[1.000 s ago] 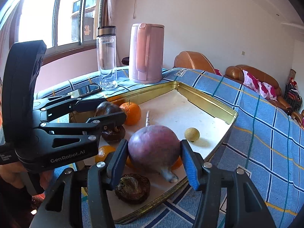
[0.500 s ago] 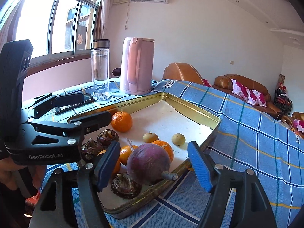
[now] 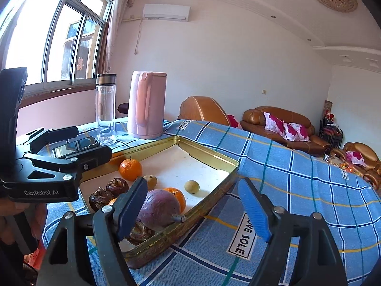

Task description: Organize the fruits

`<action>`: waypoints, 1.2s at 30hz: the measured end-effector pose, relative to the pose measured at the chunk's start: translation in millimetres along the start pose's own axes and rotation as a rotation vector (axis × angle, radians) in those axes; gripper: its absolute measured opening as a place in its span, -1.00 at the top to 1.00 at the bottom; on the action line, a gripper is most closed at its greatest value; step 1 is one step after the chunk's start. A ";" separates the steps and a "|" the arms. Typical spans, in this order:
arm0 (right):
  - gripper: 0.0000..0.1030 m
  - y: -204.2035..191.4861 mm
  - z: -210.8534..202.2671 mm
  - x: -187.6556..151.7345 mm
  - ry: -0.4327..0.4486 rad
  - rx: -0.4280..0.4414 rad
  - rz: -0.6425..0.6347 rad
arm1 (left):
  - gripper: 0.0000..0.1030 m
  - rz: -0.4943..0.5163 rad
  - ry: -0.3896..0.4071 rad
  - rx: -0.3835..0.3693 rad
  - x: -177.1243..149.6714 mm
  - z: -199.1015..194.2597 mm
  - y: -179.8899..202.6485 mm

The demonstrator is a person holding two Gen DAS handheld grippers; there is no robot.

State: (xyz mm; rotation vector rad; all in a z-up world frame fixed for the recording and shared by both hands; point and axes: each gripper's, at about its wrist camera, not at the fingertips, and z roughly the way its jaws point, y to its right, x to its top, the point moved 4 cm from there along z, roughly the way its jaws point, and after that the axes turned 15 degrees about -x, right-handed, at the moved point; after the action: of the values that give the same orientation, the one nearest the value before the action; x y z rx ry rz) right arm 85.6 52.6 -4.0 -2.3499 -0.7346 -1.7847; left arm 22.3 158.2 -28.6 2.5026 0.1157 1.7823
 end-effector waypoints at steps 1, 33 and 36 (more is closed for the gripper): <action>-0.59 1.9 -3.5 1.2 0.012 -0.009 0.003 | -0.99 0.001 0.002 0.000 0.3 -0.8 0.7; -0.69 27.0 -31.1 4.4 0.063 -0.055 0.055 | -1.00 0.043 0.011 -0.006 5.1 -11.2 21.7; -0.69 27.9 -31.8 4.6 0.064 -0.055 0.056 | -1.00 0.045 0.012 -0.006 5.3 -11.3 21.8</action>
State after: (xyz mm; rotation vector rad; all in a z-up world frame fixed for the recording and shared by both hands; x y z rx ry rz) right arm 70.5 18.1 15.8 -2.3107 -0.6126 -1.8707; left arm 13.9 137.1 -17.9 2.5104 0.0545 1.8122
